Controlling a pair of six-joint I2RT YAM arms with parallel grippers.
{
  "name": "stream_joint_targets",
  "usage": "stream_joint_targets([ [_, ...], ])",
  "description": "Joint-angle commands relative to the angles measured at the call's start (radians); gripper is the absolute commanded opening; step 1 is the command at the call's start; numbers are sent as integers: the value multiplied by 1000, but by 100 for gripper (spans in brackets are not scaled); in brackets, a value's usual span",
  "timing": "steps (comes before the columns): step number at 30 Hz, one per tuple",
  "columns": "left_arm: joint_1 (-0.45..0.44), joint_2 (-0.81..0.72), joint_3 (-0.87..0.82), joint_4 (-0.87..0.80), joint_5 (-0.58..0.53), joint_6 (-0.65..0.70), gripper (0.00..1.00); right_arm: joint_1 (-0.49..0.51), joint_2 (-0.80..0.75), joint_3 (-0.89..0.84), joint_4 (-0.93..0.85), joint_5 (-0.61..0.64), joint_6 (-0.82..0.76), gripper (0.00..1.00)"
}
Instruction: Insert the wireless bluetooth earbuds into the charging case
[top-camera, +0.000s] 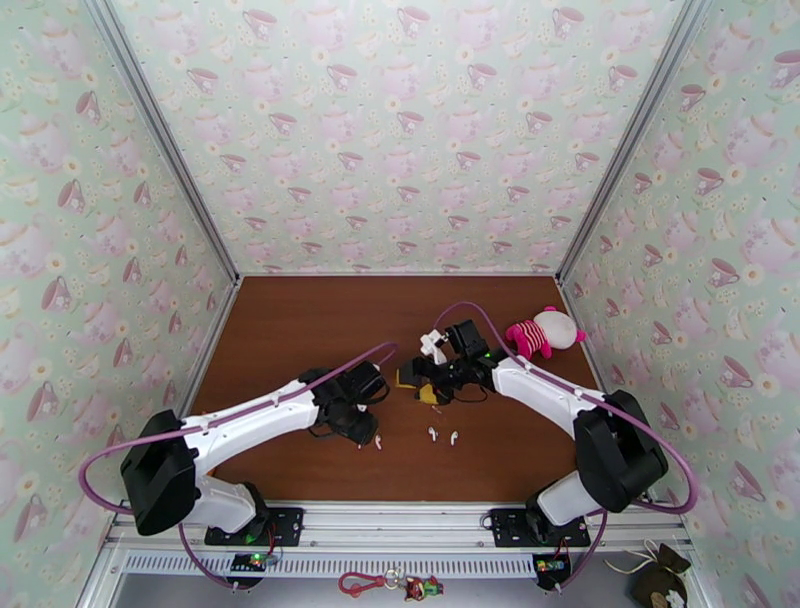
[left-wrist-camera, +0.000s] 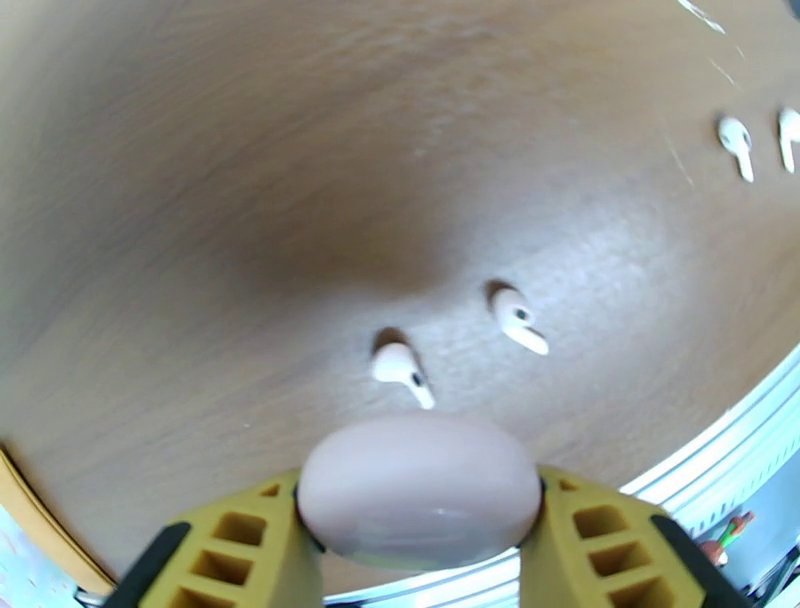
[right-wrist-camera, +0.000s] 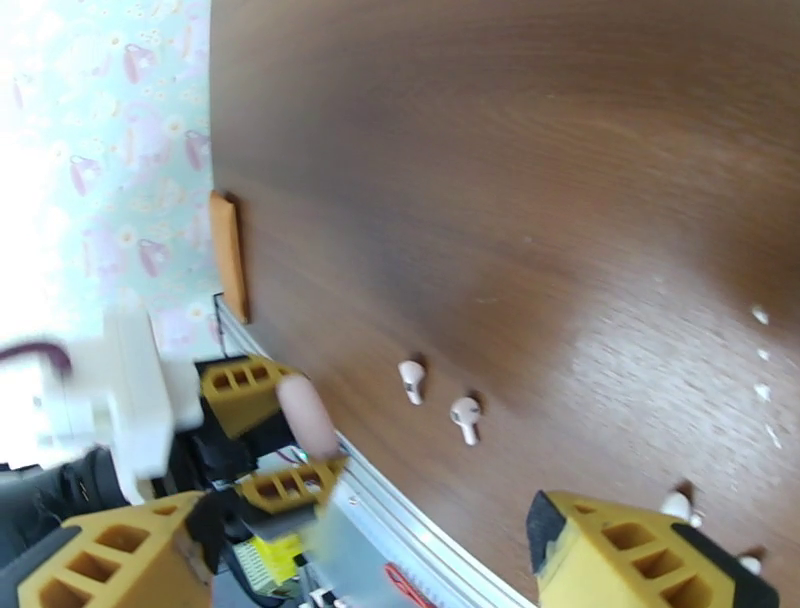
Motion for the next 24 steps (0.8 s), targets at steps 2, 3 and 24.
stream_joint_targets([
  [2,-29,-19,37,38,-31,62,0,42,30,-22,141,-90,93,82],
  [3,-32,-22,37,44,-26,69,0,48,30,-25,155,-93,102,82],
  [24,-39,-141,91,94,0,140,0,64,-153,-158,331,-155,224,74],
])
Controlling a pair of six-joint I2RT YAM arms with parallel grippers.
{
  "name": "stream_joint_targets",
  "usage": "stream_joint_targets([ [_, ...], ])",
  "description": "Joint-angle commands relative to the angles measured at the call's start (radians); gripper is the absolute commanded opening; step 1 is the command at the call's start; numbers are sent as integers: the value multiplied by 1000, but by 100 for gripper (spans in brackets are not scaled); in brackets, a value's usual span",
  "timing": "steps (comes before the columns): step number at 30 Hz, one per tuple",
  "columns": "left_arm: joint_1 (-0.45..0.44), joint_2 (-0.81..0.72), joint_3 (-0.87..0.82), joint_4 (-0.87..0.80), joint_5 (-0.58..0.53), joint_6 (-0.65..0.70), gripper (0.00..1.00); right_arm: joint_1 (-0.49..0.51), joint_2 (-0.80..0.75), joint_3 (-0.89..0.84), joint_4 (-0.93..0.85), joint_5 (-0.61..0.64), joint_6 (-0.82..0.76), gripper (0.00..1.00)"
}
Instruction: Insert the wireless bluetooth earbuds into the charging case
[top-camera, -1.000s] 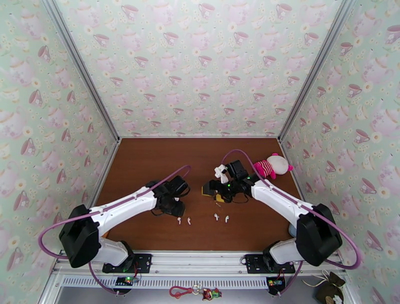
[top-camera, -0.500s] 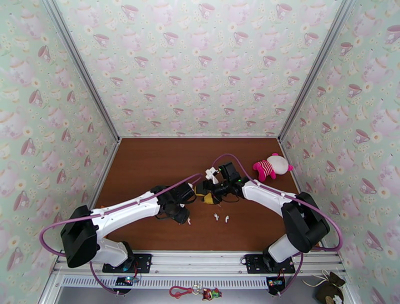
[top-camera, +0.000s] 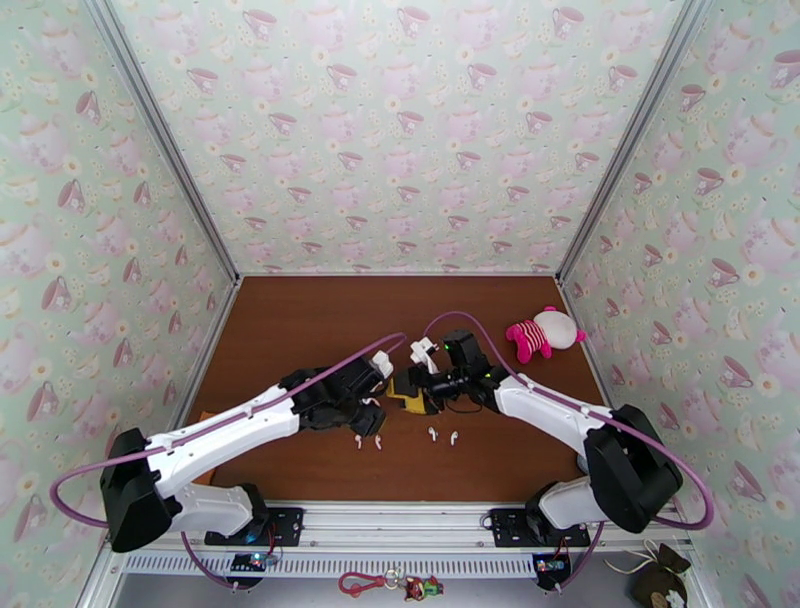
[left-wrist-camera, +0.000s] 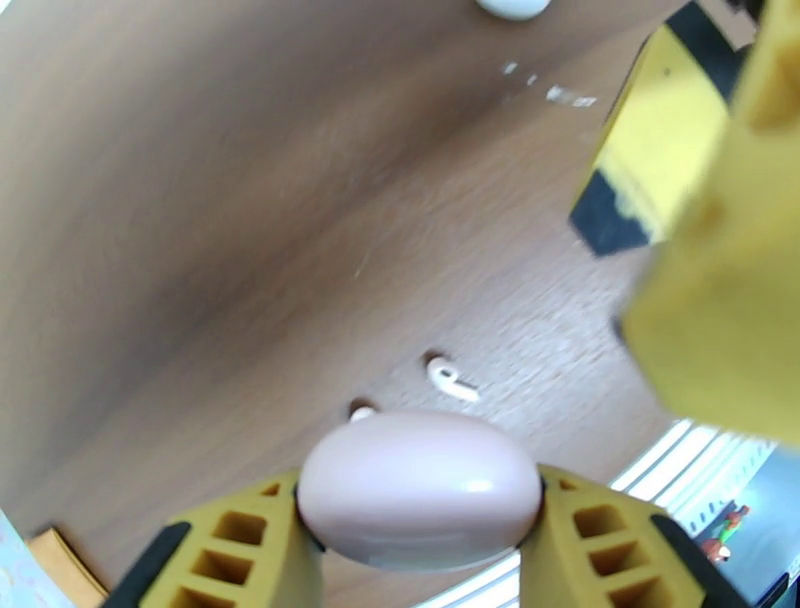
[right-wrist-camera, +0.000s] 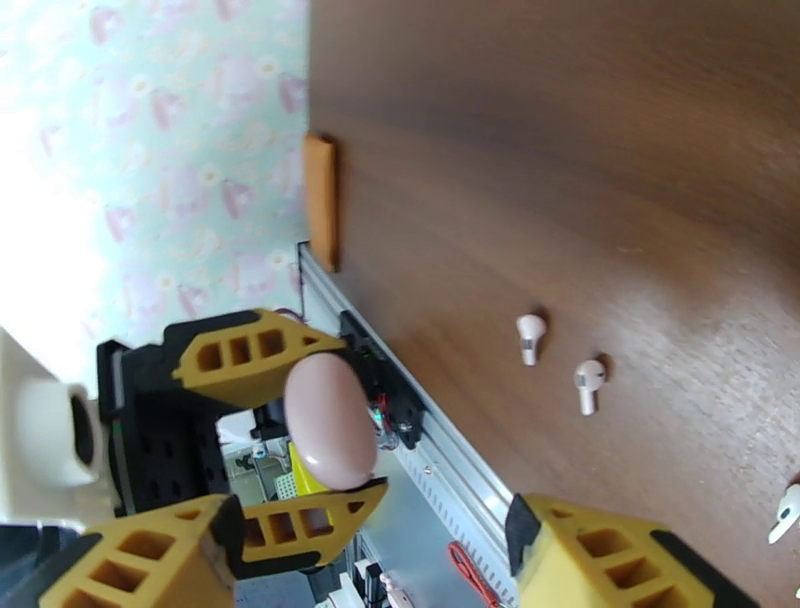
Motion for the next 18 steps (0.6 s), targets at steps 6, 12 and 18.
stream_joint_targets([
  [6,-23,1,58,14,47,51,0,33,-50,-25,92,-46,68,74],
  [12,-42,-4,68,19,23,69,0,46,-39,-50,128,-55,100,72],
  [18,-57,-1,72,31,28,78,0,63,-45,-53,151,-50,123,69],
])
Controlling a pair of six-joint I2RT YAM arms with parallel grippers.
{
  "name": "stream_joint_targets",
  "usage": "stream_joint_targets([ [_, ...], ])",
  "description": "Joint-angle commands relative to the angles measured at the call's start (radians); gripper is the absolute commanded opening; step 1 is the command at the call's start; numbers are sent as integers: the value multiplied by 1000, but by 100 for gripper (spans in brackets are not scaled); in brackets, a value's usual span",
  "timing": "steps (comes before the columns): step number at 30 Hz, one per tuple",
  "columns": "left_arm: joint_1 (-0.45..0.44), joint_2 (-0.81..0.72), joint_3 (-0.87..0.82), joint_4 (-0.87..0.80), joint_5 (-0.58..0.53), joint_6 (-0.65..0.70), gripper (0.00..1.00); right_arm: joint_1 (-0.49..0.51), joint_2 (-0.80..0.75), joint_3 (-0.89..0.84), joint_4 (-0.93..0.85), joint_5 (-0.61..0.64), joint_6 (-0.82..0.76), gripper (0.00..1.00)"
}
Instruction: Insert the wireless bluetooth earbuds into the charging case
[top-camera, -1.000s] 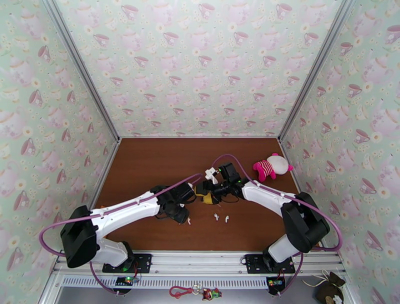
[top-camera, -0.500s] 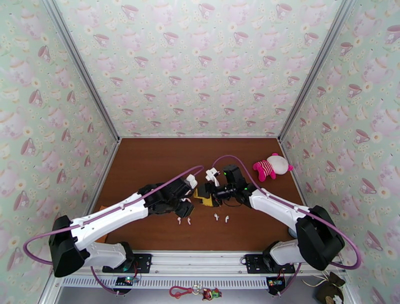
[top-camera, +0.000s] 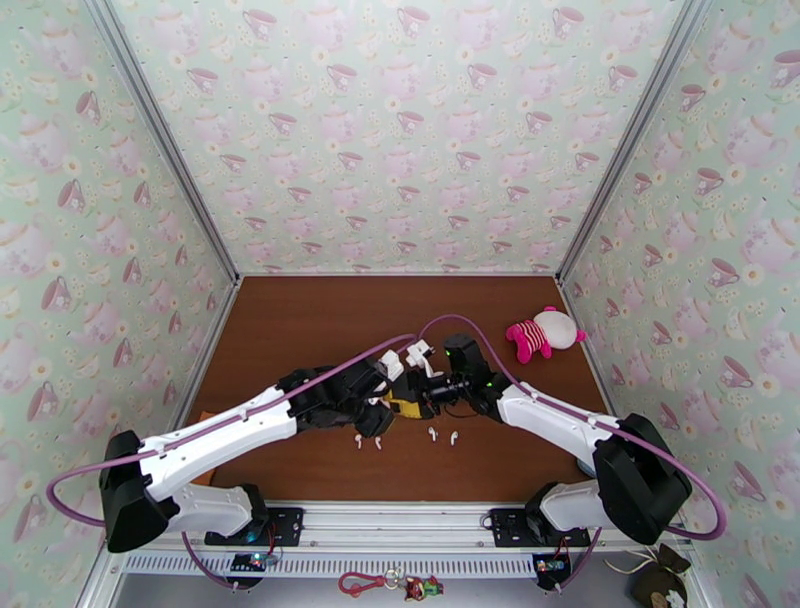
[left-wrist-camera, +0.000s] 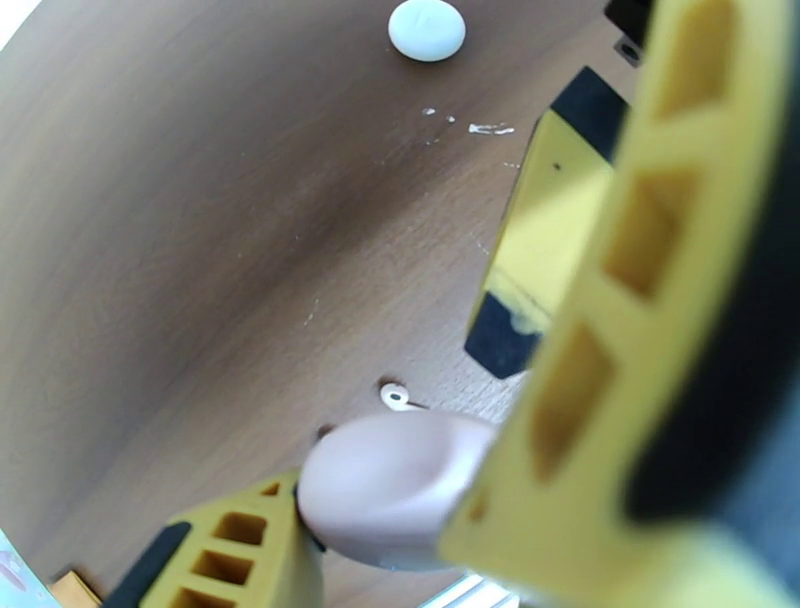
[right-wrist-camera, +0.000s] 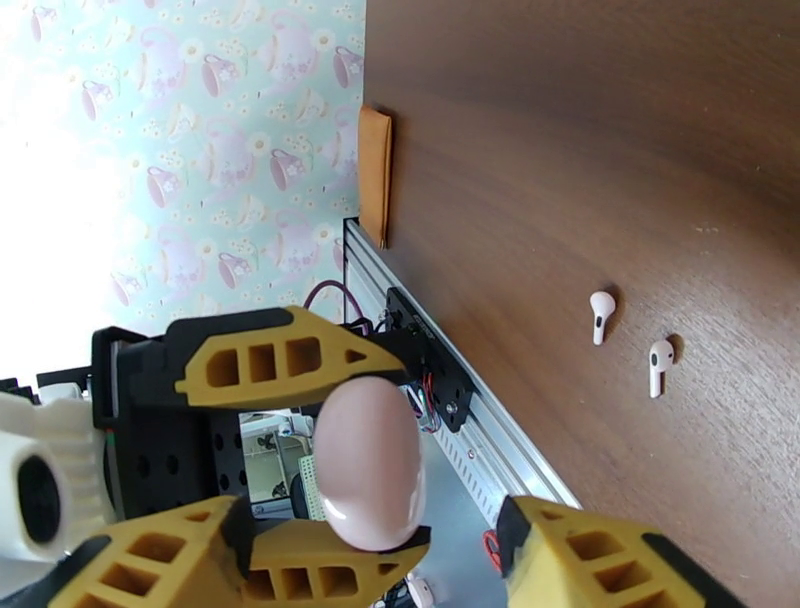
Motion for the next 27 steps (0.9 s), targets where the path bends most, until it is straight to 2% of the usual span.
stream_joint_targets([
  [1,-16,3,34,23,6,26,0,18,-15,-10,44,-21,29,69],
  [8,-31,20,51,24,3,36,0,28,1,-11,52,-26,36,66],
  [27,-35,53,86,18,-25,54,0,42,-16,-47,100,-38,68,41],
])
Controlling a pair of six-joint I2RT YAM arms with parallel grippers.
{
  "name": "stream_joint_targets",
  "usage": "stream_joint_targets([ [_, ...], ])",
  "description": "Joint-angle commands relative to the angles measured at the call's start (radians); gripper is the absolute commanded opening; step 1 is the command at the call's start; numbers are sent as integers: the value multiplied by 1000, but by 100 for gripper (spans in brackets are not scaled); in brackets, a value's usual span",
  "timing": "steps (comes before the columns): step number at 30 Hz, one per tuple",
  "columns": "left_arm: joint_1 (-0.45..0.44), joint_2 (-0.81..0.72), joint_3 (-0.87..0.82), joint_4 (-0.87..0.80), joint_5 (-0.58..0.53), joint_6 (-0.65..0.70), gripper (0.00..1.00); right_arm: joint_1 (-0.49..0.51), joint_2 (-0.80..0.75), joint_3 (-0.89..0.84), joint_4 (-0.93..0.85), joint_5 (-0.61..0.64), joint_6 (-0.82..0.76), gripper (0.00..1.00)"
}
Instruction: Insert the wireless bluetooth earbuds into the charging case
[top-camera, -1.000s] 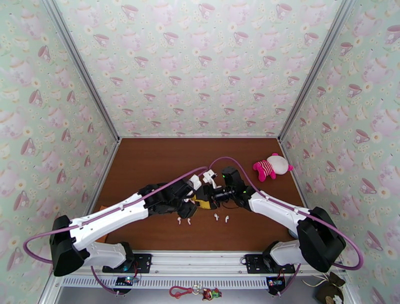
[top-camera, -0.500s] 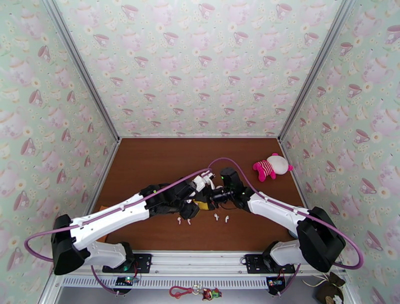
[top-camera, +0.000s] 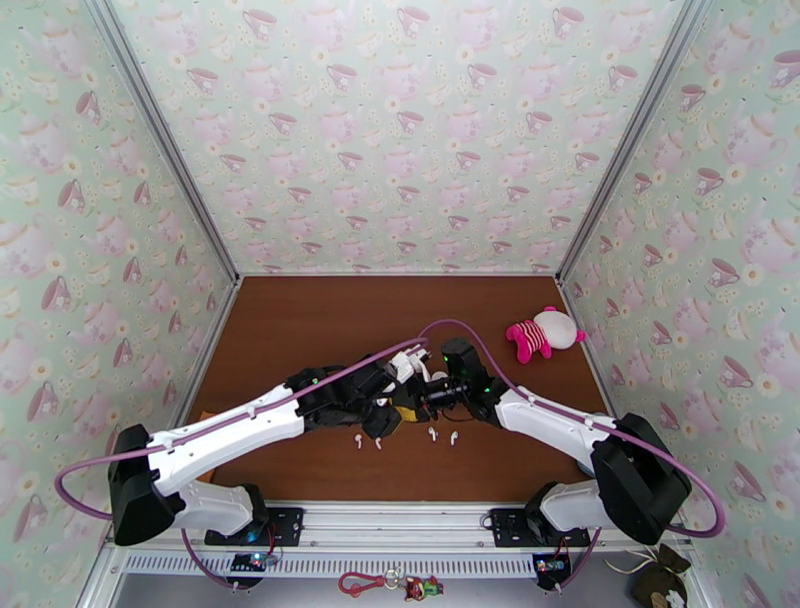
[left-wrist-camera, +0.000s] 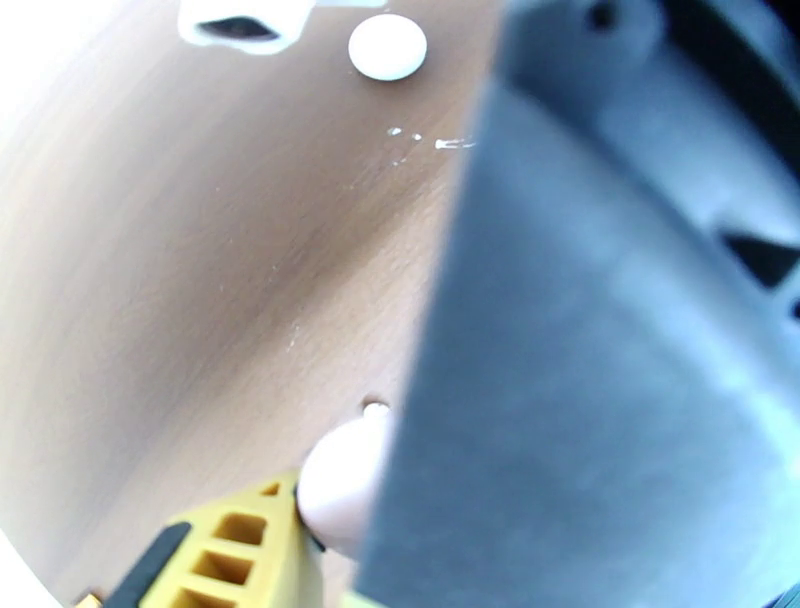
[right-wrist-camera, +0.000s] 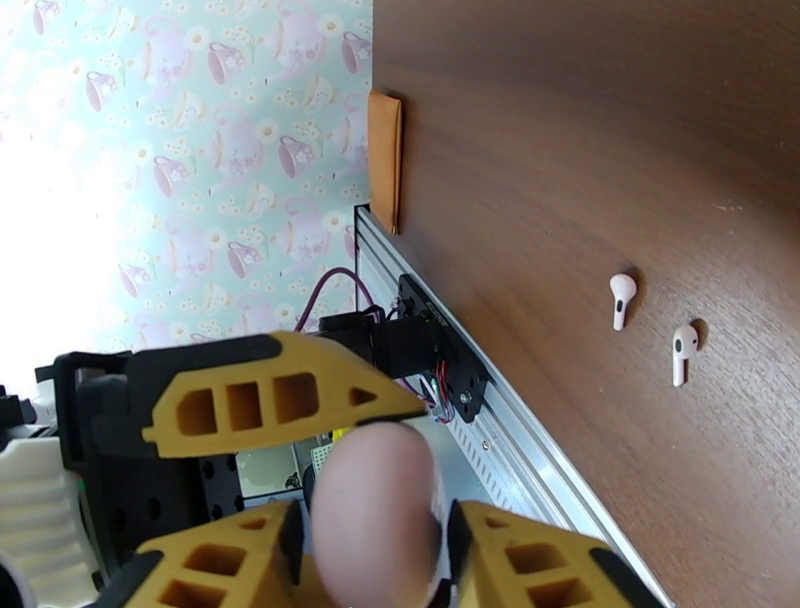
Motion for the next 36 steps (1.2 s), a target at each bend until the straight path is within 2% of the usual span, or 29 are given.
stream_joint_targets([
  [1,-4,13,42,13,-18,15,0,11,-18,-9,25,-30,10,40],
  [12,-6,23,46,11,-15,16,0,13,-10,-15,32,-30,2,20],
  [15,-5,23,47,10,-14,15,0,13,-13,-13,36,-32,1,12],
  [17,-6,19,49,10,-12,16,4,13,-16,-8,33,-32,-4,7],
  [19,-7,18,52,8,-11,17,11,12,-18,-2,16,-28,-16,0],
  [22,-7,13,59,4,1,20,30,12,-21,7,-7,-20,-35,0],
  [26,-8,-4,71,-12,13,22,50,11,-35,27,-41,1,-66,0],
  [32,-7,-111,51,-37,71,9,84,-11,-53,65,-69,13,-100,0],
  [36,5,-198,33,-51,134,-11,95,-34,-58,85,-79,-4,-116,0],
])
